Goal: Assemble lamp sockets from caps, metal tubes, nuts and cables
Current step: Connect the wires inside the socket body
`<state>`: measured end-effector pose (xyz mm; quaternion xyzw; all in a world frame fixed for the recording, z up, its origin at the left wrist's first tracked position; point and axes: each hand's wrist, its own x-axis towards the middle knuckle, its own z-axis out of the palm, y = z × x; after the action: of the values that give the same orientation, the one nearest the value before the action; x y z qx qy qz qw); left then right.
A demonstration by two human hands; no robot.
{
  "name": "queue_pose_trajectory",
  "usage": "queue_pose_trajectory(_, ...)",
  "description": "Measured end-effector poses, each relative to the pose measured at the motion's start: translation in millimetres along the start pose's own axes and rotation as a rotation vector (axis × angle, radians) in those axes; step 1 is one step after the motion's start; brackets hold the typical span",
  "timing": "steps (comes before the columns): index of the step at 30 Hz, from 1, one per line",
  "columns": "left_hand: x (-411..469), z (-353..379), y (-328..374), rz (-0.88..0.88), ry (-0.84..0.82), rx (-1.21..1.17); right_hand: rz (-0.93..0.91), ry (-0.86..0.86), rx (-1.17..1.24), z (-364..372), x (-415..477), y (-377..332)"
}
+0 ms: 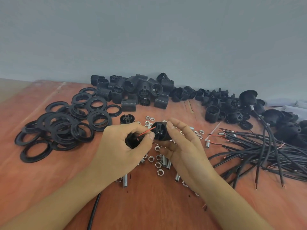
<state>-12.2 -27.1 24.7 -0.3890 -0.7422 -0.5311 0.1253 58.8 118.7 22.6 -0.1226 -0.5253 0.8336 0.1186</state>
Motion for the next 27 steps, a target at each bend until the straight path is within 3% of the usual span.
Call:
queue_pose_trajectory(15,-1.1,1.7,-1.2,-0.037,-0.003,-0.021,-0.102,0.082,-0.148,-0.1,0.7,6.7)
queue_pose_trajectory(27,-0.2,-0.4,-5.6,0.056,-0.073,0.061,-0.231,0.046,-0.334,-1.2,-0.8,8.7)
